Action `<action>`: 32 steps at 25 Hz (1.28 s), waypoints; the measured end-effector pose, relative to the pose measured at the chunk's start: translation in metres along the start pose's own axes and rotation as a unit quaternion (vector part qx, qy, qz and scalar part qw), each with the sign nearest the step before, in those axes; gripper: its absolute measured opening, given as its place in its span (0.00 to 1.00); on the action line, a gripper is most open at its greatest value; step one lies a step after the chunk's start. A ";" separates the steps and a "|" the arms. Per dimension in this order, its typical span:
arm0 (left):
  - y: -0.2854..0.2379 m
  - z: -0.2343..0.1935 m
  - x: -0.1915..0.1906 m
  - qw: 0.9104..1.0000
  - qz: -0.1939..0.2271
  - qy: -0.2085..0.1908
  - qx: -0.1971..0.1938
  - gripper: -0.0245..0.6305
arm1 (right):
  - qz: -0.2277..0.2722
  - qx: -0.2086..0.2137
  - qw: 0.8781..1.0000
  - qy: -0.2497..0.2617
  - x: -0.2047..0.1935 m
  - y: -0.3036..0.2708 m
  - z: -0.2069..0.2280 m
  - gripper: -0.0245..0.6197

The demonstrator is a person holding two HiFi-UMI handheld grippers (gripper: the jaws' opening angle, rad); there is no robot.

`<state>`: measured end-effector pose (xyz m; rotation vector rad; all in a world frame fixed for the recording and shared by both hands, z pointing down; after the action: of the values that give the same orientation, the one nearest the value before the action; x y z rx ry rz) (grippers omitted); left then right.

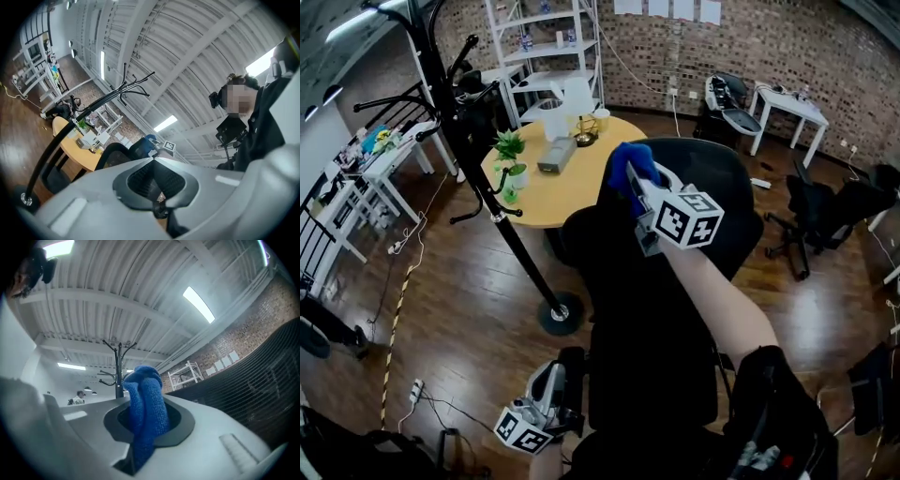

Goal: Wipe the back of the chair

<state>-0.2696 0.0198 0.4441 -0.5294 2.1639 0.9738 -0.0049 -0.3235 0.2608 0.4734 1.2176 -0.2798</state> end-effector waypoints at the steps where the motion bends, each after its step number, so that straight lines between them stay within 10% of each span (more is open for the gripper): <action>1: 0.002 -0.002 0.002 1.000 0.001 -0.003 0.004 0.03 | -0.002 -0.005 1.000 0.009 -0.003 -0.002 0.000 0.09; 21: -0.099 -0.011 -0.042 0.984 -0.095 0.050 -0.140 0.03 | 0.068 -0.176 0.982 0.008 0.048 0.145 0.149 0.09; 26: -0.090 -0.006 -0.050 0.985 -0.098 0.053 -0.129 0.03 | 0.081 -0.131 0.988 0.014 0.043 0.160 0.124 0.09; 32: -0.061 -0.002 -0.036 0.993 -0.077 0.034 -0.087 0.03 | 0.036 0.068 0.995 0.071 -0.027 0.122 0.020 0.09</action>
<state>-0.2090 -0.0177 0.4420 -0.8105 2.0727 1.0781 0.0578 -0.2281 0.3162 0.6626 1.3227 -0.2716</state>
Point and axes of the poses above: the fingertips, and each gripper's own axes: y backward along the fingers, z to its right, x out of its top, the point moved 10 cm from there along y, backward along the fingers, and after that the axes turned 14 degrees about -x, right-handed, at the moved point
